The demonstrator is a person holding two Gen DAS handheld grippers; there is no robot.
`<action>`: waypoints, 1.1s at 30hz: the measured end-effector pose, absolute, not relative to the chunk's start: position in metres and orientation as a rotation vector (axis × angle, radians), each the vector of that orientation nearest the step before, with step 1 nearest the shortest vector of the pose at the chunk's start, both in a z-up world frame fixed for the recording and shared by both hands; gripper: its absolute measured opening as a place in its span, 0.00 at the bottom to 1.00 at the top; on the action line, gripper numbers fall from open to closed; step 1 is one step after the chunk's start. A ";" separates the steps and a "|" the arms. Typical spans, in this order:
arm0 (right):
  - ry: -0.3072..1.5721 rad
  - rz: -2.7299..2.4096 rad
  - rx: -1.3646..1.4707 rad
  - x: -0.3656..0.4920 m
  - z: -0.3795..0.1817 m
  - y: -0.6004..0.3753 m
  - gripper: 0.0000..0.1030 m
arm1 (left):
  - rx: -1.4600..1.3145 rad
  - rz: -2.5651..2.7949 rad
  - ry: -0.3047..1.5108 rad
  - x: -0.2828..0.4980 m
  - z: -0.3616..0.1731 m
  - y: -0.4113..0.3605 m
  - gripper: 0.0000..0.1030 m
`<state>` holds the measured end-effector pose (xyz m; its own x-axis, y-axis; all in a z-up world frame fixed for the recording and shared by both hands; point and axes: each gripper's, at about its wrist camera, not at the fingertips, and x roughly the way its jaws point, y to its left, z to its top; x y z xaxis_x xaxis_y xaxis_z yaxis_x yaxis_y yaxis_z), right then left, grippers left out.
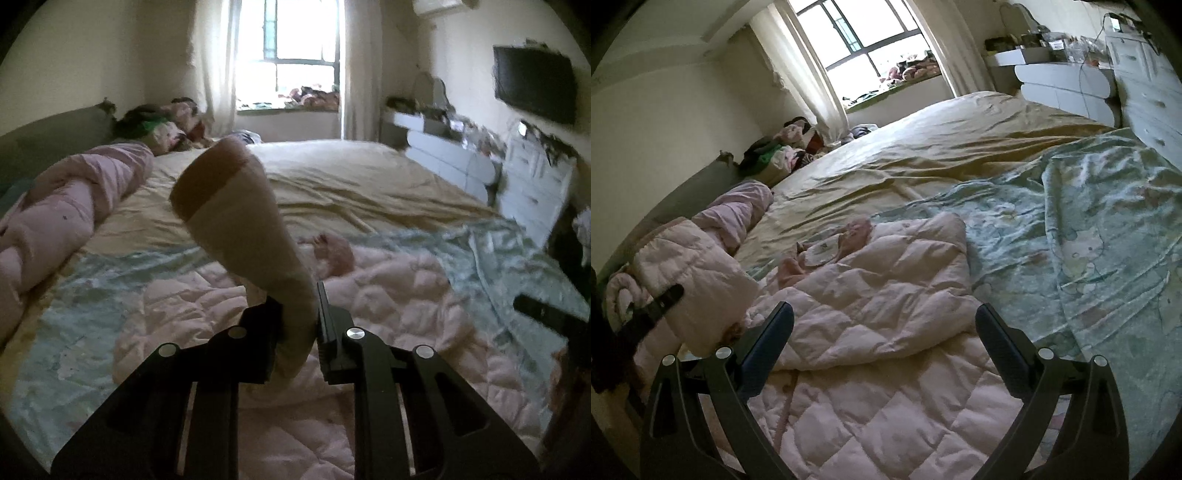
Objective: Fold large clothes
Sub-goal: 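Lay the sleeve across the coat body and open the left gripper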
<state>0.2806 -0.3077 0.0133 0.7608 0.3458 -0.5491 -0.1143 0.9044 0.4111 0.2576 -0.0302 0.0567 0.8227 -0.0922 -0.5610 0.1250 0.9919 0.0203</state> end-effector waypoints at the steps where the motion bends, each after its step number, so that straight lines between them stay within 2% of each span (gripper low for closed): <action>1: 0.663 0.255 0.370 0.281 0.012 -0.309 0.95 | 0.058 -0.126 0.602 0.257 0.053 -0.033 0.12; 8: 0.673 0.238 0.390 0.279 0.008 -0.322 0.95 | 0.099 -0.191 0.684 0.257 0.019 -0.064 0.19; 18: 0.676 0.203 0.375 0.272 0.010 -0.332 0.95 | 0.116 -0.261 0.761 0.243 -0.022 -0.091 0.36; 20: 0.672 0.197 0.375 0.270 0.012 -0.334 0.95 | 0.128 -0.271 0.782 0.240 -0.026 -0.093 0.43; 22: 0.666 0.183 0.382 0.268 0.014 -0.337 0.95 | 0.145 -0.282 0.793 0.237 -0.026 -0.096 0.59; 27: 0.659 0.177 0.387 0.265 0.018 -0.338 0.95 | 0.143 -0.311 0.792 0.224 -0.020 -0.096 0.81; 30: 0.671 0.207 0.399 0.268 0.019 -0.332 0.95 | 0.126 -0.329 0.776 0.215 -0.012 -0.090 0.87; 33: 0.699 0.264 0.398 0.272 0.018 -0.314 0.95 | 0.085 -0.305 0.760 0.213 0.000 -0.070 0.87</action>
